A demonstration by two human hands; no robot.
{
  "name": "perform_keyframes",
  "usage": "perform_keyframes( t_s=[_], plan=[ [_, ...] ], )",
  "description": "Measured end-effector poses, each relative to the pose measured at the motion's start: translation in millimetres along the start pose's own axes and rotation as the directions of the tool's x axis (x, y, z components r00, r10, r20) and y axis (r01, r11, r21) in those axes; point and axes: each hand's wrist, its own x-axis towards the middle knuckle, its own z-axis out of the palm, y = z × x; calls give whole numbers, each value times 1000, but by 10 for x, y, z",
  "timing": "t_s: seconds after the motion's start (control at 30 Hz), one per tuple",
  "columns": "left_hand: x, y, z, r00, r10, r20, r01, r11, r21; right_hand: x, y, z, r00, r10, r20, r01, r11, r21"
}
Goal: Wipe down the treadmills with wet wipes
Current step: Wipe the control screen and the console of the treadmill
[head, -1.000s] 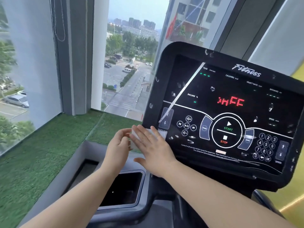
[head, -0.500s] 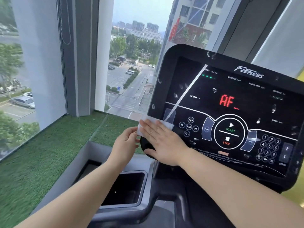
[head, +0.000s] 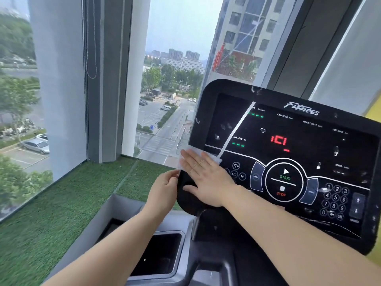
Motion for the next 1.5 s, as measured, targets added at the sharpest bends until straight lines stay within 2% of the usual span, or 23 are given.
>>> perform_keyframes(
  t_s=[0.1, 0.23, 0.37, 0.43, 0.57, 0.63, 0.8, 0.97, 1.03, 1.17, 1.4, 1.5],
  plan=[
    [11, -21, 0, 1000, -26, 4, 26, 1000, -1, -38, -137, 53, 999, -1, 48, 0, 1000, 22],
    [94, -147, -11, 997, -72, 23, 72, 997, -35, -46, -2, -1, 991, -86, 99, 85, 996, 9],
    [132, -115, -5, 994, -96, 45, 96, 995, -6, 36, 167, -156, 999, 19, 42, -18, 999, -31],
    [149, -67, -7, 996, -81, 32, 81, 997, 3, 28, 95, -120, 997, 29, 71, -27, 999, -33],
    [195, 22, -18, 995, -99, 16, 99, 995, -15, -25, 104, -81, 984, -96, 148, 104, 994, -47],
    [203, 69, -10, 995, -97, 36, 97, 995, -2, 16, 226, -156, 985, -112, 131, 124, 988, -94],
    [208, 100, 1, 995, -80, 64, 80, 997, 7, 81, 226, -161, 1000, -12, 26, 13, 997, -73],
    [262, 33, -22, 994, -91, 64, 92, 996, -15, 45, 213, -132, 987, -127, 97, 133, 989, -64],
    [276, 28, -17, 993, -99, 63, 101, 994, -34, 93, 326, -215, 994, -79, 70, 85, 992, -98],
    [270, 48, -16, 991, -112, 74, 114, 993, -30, 169, 385, -289, 995, 100, 6, -99, 989, -106],
    [267, 74, -17, 988, -122, 91, 123, 992, -11, 86, 228, -116, 995, -41, 86, 51, 992, -118],
    [250, 122, -29, 986, -133, 103, 132, 991, 18, 165, 408, -243, 998, 12, 60, -4, 990, -143]
  ],
)
